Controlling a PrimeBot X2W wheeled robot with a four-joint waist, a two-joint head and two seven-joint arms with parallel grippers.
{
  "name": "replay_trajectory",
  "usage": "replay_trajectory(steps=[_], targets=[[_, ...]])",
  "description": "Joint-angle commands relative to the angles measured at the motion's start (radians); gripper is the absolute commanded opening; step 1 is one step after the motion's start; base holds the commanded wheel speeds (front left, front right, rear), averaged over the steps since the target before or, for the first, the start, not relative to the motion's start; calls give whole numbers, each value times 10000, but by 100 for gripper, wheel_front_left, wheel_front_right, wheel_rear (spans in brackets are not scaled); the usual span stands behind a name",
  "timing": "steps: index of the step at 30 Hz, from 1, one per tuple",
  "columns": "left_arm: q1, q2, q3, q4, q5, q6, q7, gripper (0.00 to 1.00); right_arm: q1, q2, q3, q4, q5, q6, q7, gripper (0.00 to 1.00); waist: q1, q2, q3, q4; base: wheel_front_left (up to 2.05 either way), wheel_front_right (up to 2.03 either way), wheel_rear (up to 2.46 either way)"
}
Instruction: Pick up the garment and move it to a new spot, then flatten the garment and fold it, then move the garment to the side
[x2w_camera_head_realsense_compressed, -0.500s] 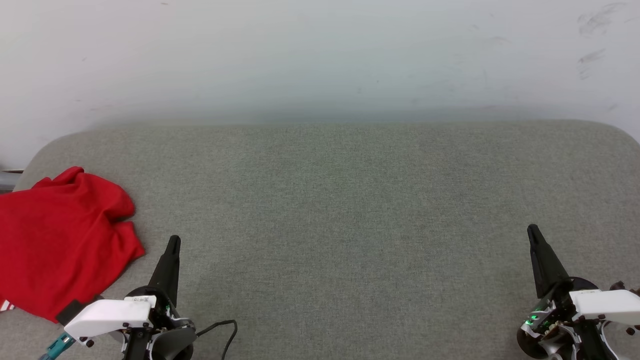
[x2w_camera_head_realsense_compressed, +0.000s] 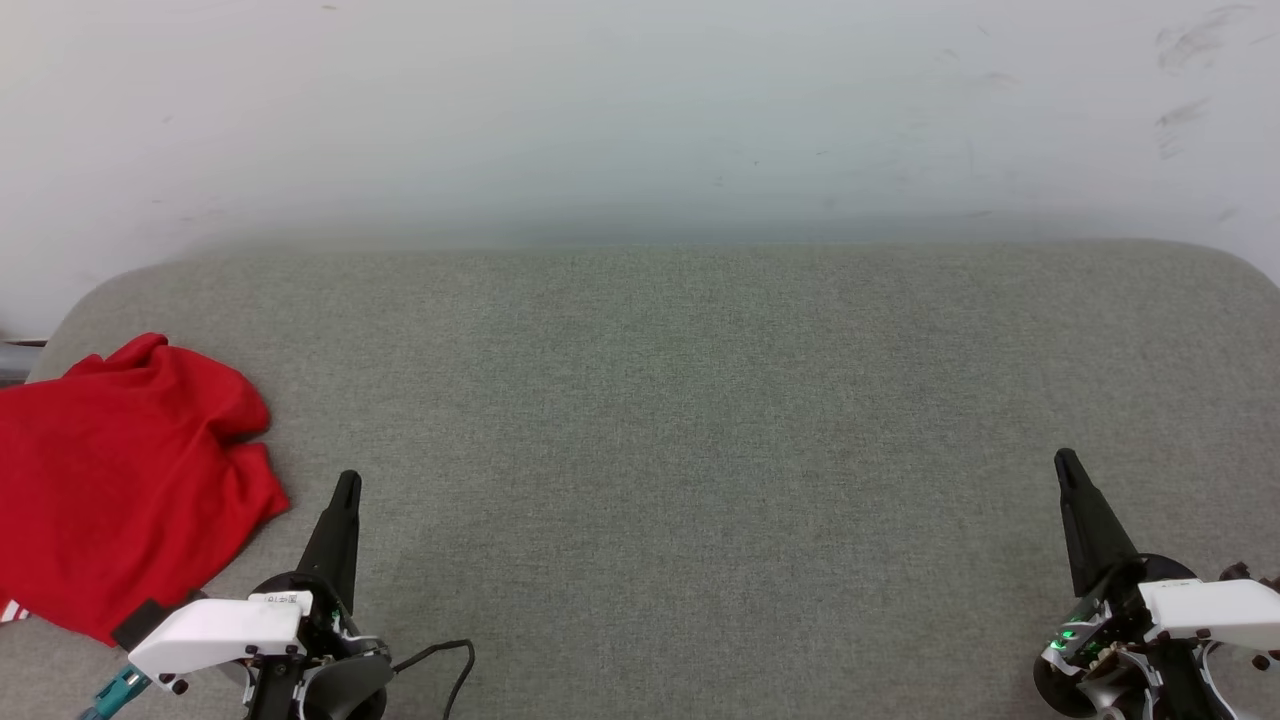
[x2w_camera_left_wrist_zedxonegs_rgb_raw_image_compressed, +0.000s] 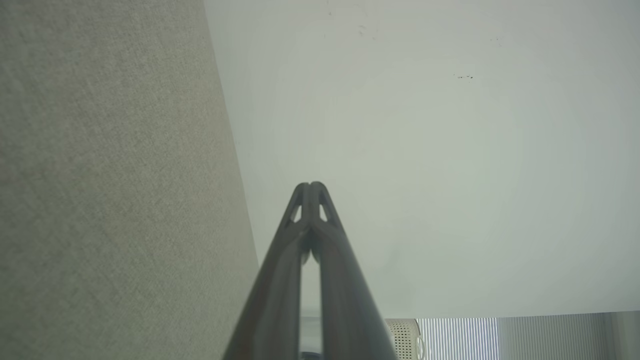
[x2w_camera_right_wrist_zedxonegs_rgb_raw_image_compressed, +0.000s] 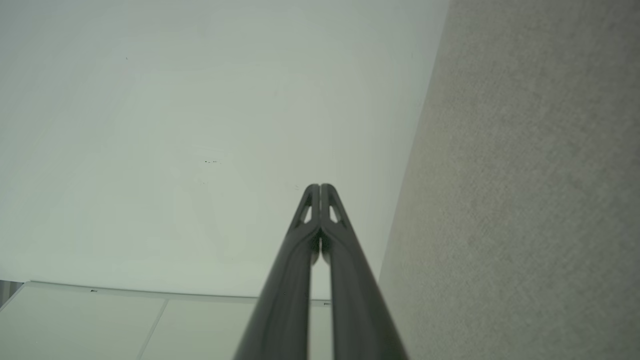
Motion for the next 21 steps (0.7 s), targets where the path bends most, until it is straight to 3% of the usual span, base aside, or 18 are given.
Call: replay_trajectory(steps=[1, 9, 10, 21], targets=[[-72, -7, 20, 7, -14, -20, 18, 0, -119, 31, 4, 7, -44, -3, -3, 0, 0, 0, 0, 0, 0, 0, 0], [-73, -7, 19, 6, -14, -20, 18, 0, -119, 31, 4, 7, -44, -3, -3, 0, 0, 0, 0, 0, 0, 0, 0], [-2, 0, -2, -2, 1, 0, -1, 100, -1, 0, 0, -2, -2, 0, -1, 100, 0, 0, 0, 0, 0, 0, 0], [-139, -12, -568, -157, -3, 0, -427, 100, 43, 0, 266, -259, -196, 0, -374, 100, 0, 0, 16, -4, 0, 0, 0]])
